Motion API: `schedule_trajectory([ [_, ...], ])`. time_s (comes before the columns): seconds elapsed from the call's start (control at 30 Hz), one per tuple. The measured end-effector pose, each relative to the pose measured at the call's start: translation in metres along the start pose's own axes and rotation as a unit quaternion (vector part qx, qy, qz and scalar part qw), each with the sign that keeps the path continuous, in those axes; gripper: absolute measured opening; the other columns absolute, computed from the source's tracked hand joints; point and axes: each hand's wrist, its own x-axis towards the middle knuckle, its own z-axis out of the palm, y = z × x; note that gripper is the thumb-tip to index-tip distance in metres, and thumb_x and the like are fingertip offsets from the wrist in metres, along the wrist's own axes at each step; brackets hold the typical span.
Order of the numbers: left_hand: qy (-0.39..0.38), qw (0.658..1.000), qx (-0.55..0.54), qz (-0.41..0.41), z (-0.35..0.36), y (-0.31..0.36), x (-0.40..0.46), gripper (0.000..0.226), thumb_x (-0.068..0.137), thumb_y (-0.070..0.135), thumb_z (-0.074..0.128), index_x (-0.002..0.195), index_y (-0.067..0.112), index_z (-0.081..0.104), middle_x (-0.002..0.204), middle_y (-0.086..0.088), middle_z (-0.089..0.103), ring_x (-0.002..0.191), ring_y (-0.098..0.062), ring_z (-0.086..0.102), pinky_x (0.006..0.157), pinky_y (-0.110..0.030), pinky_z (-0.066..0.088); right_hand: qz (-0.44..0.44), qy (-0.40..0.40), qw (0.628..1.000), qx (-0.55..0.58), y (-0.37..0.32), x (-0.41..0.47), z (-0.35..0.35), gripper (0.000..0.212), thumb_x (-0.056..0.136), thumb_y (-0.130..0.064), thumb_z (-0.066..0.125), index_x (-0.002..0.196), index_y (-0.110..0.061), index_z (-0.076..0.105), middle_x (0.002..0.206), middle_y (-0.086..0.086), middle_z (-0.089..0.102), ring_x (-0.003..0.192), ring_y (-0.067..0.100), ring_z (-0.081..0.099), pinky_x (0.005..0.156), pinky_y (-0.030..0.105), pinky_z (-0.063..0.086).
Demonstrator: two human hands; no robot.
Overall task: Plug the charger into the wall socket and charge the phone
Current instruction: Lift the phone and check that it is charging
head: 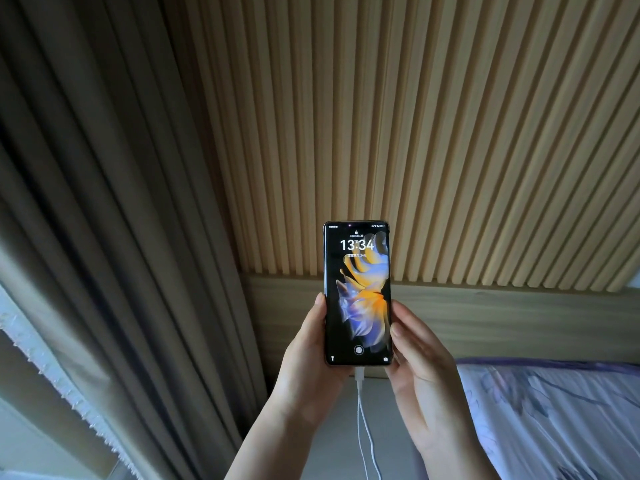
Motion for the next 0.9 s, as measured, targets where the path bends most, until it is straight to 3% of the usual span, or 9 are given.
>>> schedule_trajectory([
  [0.1,-0.004,1.0,-0.001,0.004,0.002,0.0,0.002,0.051,0.098,0.042,0.037,0.134,0.009,0.052,0.14,-0.014,0.053,0.132,-0.027,0.048,0.112,-0.042,0.034,-0.006,0.002,1.0,-0.007,0.0,0.003,-0.001,0.041,0.079,-0.013,0.058,0.12,-0.009,0.063,0.119,0.014,0.069,0.123,0.031,0.056,0.11,0.047,0.034],
  [0.33,-0.011,0.999,-0.028,-0.011,-0.009,-0.008,0.012,0.051,0.098,0.039,0.033,0.127,0.006,0.058,0.132,-0.014,0.06,0.122,-0.024,0.057,0.095,-0.034,0.052,-0.006,0.005,1.0,-0.024,0.009,0.01,-0.012,0.042,0.075,-0.017,0.061,0.117,-0.014,0.065,0.118,0.009,0.07,0.121,0.028,0.058,0.11,0.045,0.035],
  [0.5,0.051,0.996,-0.047,-0.059,-0.039,-0.034,0.022,0.05,0.097,0.038,0.038,0.131,0.006,0.054,0.133,-0.013,0.06,0.126,-0.025,0.053,0.108,-0.039,0.04,0.017,0.005,1.0,-0.024,0.036,0.018,-0.033,0.045,0.081,-0.014,0.057,0.126,-0.013,0.059,0.125,0.007,0.067,0.121,0.022,0.058,0.107,0.042,0.038],
  [0.57,0.092,0.992,-0.031,-0.076,-0.056,-0.047,0.026,0.046,0.096,0.037,0.043,0.126,0.006,0.059,0.119,-0.011,0.069,0.111,-0.023,0.064,0.098,-0.037,0.049,0.034,0.009,0.999,-0.027,0.05,0.021,-0.045,0.045,0.082,-0.012,0.054,0.126,-0.015,0.059,0.124,0.007,0.067,0.118,0.021,0.06,0.101,0.04,0.043],
  [0.63,0.12,0.986,-0.055,-0.104,-0.07,-0.061,0.03,0.043,0.097,0.035,0.041,0.117,0.006,0.066,0.111,-0.013,0.07,0.102,-0.025,0.066,0.096,-0.038,0.048,0.064,0.016,0.997,-0.037,0.066,0.024,-0.058,0.046,0.082,-0.01,0.052,0.128,-0.016,0.057,0.121,0.004,0.069,0.114,0.018,0.063,0.09,0.032,0.051],
  [0.73,0.181,0.97,-0.067,-0.151,-0.092,-0.08,0.032,0.043,0.098,0.03,0.039,0.123,0.002,0.059,0.115,-0.017,0.063,0.105,-0.027,0.059,0.094,-0.038,0.046,0.123,0.049,0.989,-0.07,0.092,0.026,-0.08,0.043,0.088,-0.004,0.046,0.125,-0.02,0.059,0.114,-0.002,0.072,0.101,0.009,0.068,0.069,0.019,0.054],
  [0.83,0.22,0.96,-0.033,-0.17,-0.123,-0.105,0.032,0.03,0.1,0.022,0.037,0.11,0.009,0.062,0.091,-0.003,0.077,0.083,-0.014,0.072,0.066,-0.026,0.058,0.177,0.074,0.977,-0.097,0.115,0.026,-0.097,0.041,0.091,-0.005,0.042,0.124,-0.023,0.06,0.115,-0.004,0.072,0.099,0.007,0.068,0.071,0.024,0.05],
  [0.9,0.254,0.948,-0.037,-0.19,-0.139,-0.12,0.031,0.031,0.101,0.022,0.036,0.105,0.009,0.064,0.086,-0.006,0.077,0.076,-0.017,0.073,0.059,-0.026,0.058,0.209,0.092,0.968,-0.101,0.128,0.027,-0.107,0.039,0.092,-0.008,0.043,0.122,-0.023,0.062,0.118,-0.003,0.07,0.107,0.01,0.065,0.074,0.026,0.048],
])
